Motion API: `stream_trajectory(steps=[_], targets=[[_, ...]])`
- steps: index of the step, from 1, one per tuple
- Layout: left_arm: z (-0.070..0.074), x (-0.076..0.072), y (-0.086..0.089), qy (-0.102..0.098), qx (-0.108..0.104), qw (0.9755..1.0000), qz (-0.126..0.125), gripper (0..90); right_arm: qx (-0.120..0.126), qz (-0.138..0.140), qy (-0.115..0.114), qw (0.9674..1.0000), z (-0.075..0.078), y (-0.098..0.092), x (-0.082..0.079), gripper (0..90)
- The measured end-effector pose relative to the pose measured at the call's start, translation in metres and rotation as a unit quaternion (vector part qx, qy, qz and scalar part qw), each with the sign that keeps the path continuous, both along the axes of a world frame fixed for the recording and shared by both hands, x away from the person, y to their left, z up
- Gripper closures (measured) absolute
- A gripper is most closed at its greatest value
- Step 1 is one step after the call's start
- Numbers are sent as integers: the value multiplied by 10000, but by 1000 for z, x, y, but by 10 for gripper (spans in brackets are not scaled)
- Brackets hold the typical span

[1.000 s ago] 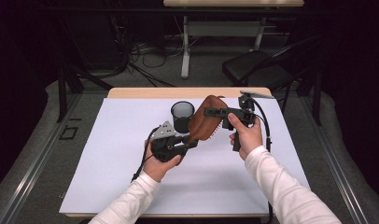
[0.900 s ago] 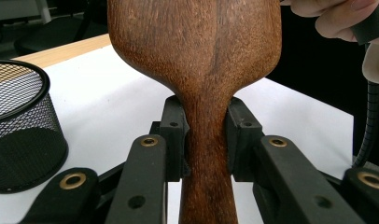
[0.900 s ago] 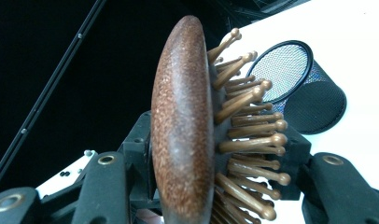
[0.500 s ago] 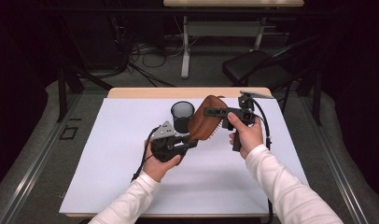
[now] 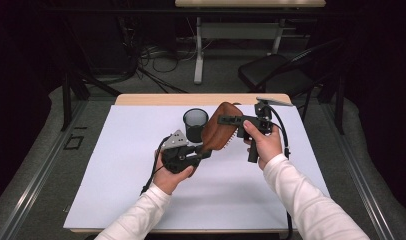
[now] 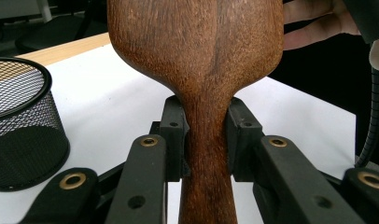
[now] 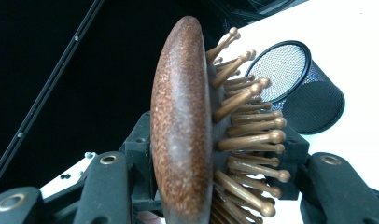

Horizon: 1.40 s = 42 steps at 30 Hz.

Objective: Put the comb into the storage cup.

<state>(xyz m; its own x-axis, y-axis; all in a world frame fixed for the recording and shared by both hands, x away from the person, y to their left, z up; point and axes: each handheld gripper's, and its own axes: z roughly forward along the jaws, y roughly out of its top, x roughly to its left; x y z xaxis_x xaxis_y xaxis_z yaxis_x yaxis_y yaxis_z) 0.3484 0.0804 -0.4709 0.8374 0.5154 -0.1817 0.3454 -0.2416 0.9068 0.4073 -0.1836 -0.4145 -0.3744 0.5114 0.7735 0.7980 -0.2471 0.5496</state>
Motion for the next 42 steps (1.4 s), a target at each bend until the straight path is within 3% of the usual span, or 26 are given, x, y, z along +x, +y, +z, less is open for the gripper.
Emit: stream_trajectory(steps=[42], targets=[[-1,1,1,46,-112,9999,66,695,144,-51,82,9998,2,0,-1,475]])
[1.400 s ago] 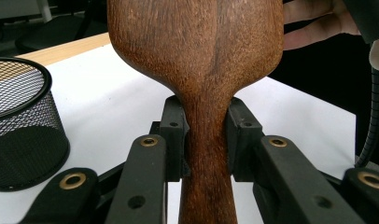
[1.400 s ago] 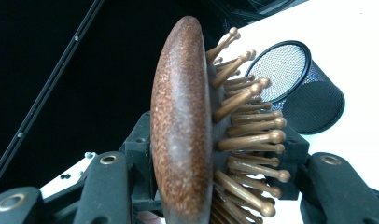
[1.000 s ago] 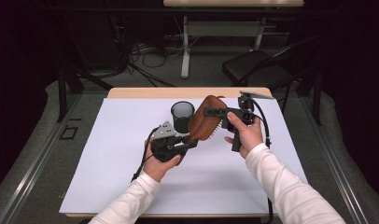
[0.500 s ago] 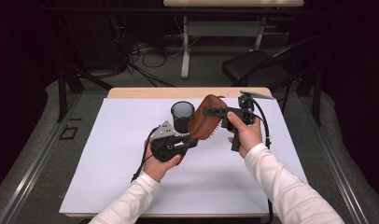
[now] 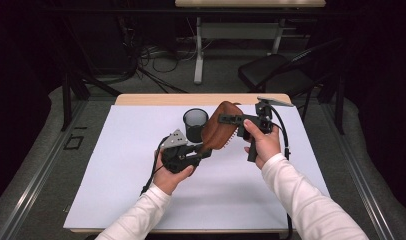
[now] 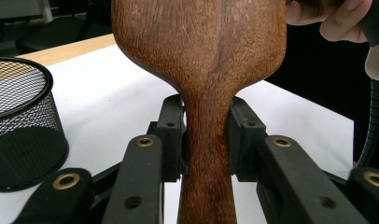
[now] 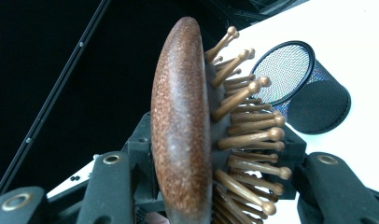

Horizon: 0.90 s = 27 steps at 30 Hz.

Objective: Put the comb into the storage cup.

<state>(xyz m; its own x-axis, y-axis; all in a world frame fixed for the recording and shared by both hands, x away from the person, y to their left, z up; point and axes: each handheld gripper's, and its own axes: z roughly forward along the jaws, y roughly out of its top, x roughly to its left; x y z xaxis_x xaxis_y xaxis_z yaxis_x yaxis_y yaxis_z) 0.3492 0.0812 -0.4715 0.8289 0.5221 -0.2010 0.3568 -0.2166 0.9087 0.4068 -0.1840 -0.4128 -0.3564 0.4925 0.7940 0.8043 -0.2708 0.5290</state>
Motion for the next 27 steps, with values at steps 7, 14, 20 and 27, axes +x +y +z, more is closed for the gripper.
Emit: stream_trajectory(steps=[7,14,20,27], targets=[[-1,1,0,84,-15,10000,-1,662,85,-3,21,10000,0,-1,1,476],[-1,2,2,134,-93,9998,104,595,106,-35,34,9999,0,-3,1,476],[-2,4,3,128,-140,9997,177,540,66,-75,28,9999,0,-4,2,476],[-2,4,4,161,-290,9991,254,493,76,-116,29,9999,-1,-6,3,475]])
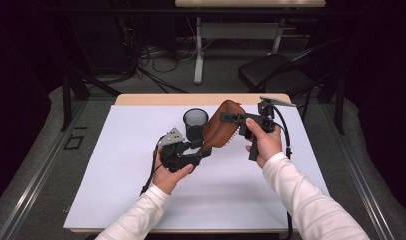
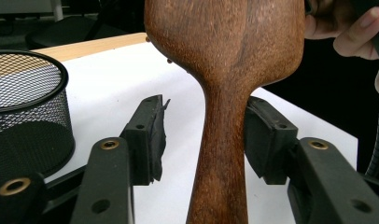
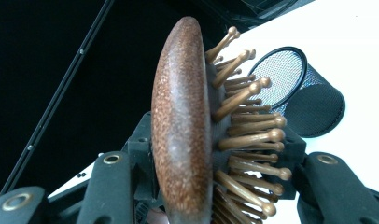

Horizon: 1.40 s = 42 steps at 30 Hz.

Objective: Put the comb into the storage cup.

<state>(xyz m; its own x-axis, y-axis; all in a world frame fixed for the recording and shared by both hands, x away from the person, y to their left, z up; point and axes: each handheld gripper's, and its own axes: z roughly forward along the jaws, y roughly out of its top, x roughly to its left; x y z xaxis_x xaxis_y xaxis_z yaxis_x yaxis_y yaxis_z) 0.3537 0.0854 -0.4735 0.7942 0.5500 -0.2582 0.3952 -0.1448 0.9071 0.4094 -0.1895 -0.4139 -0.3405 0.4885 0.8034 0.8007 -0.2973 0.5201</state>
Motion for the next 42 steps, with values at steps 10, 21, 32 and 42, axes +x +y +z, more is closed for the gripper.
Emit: stream_trajectory(steps=[10,21,32,42], targets=[[0,1,0,-6,-45,10000,36,459,-13,-88,14,10000,-2,-6,2,475],[-2,3,2,-82,-10,9997,217,429,-66,-180,18,9998,-6,-13,5,475],[-3,9,6,-85,38,9993,362,411,-110,-267,7,9996,-8,-18,7,475],[-1,13,14,-316,330,9950,886,411,-107,-261,6,9996,-9,-18,8,475]])
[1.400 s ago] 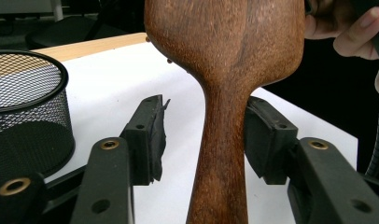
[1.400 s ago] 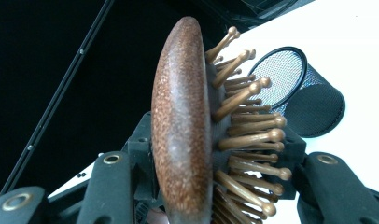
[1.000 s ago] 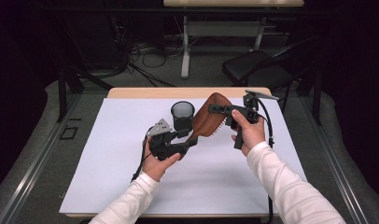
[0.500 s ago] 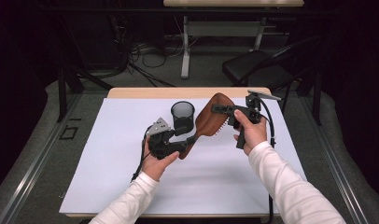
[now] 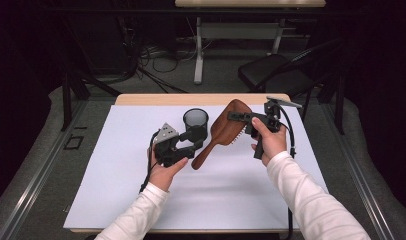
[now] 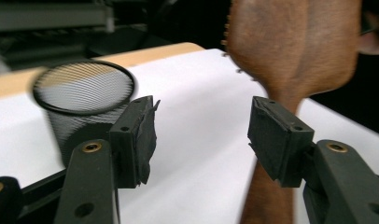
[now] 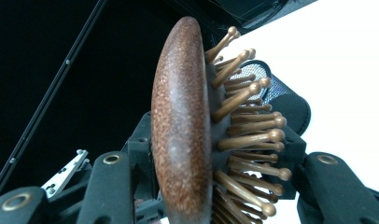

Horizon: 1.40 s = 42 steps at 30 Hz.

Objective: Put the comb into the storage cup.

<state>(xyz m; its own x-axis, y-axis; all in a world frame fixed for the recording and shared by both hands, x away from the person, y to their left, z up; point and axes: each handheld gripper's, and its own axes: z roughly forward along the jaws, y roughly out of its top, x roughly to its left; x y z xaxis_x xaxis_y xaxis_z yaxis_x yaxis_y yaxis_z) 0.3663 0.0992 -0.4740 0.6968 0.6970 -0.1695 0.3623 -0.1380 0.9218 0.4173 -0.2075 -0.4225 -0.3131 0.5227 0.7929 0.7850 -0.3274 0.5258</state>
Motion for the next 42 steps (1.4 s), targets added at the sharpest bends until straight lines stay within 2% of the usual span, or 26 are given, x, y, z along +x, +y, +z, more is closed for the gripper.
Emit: stream_trajectory(steps=[8,12,15,20,24,28,36,42], targets=[[0,5,7,-34,204,9995,245,395,-5,-4,-9,10000,0,2,1,475],[-1,9,11,73,174,9993,328,366,-11,-10,-26,10000,0,2,1,475],[-2,11,13,143,228,9986,459,338,14,-44,-26,10000,-1,2,1,474],[-4,15,18,338,147,9983,462,258,-25,-59,-28,10000,0,1,2,474],[-4,17,20,438,181,9975,518,215,-25,-70,-18,10000,0,1,3,474],[-7,20,23,571,112,9968,552,196,3,-113,-31,9999,1,2,4,474],[-10,25,31,770,108,9950,628,136,-76,-159,-38,9998,4,1,7,474],[-12,27,34,762,177,9950,626,8,-151,-197,-78,9997,7,2,10,474]])
